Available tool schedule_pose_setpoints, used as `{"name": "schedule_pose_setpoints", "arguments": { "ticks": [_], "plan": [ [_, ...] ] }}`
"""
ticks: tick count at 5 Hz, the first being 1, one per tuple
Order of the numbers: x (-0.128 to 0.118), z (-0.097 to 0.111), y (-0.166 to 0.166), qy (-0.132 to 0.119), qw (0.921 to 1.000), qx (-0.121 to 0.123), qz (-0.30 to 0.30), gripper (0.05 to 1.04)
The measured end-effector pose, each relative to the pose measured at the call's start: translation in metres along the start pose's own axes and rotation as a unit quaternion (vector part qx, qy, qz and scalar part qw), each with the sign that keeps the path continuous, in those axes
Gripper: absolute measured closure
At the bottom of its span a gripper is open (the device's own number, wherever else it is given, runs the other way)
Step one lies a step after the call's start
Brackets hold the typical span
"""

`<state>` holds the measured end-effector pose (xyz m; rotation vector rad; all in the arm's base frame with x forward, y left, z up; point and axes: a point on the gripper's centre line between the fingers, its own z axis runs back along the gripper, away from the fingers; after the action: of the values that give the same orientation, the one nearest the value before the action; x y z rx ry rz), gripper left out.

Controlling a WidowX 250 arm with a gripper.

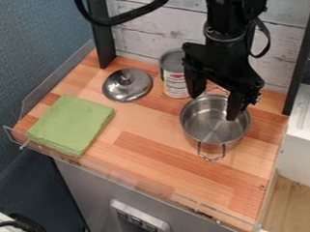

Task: Move the green cloth to the centre of the table

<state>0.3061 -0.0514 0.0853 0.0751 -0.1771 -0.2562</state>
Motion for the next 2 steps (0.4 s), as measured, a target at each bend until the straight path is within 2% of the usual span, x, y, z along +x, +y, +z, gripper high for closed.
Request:
{"name": "schedule_pose_setpoints", "arguments": {
  "ticks": [1,2],
  "plan": [
    [-0.005,-0.008,0.0,0.015,0.9999,-0.001,-0.002,0.082],
    [-0.033,-0.021,0.034,0.044,0.9987,0.013,0.024,0.082]
  ]
}}
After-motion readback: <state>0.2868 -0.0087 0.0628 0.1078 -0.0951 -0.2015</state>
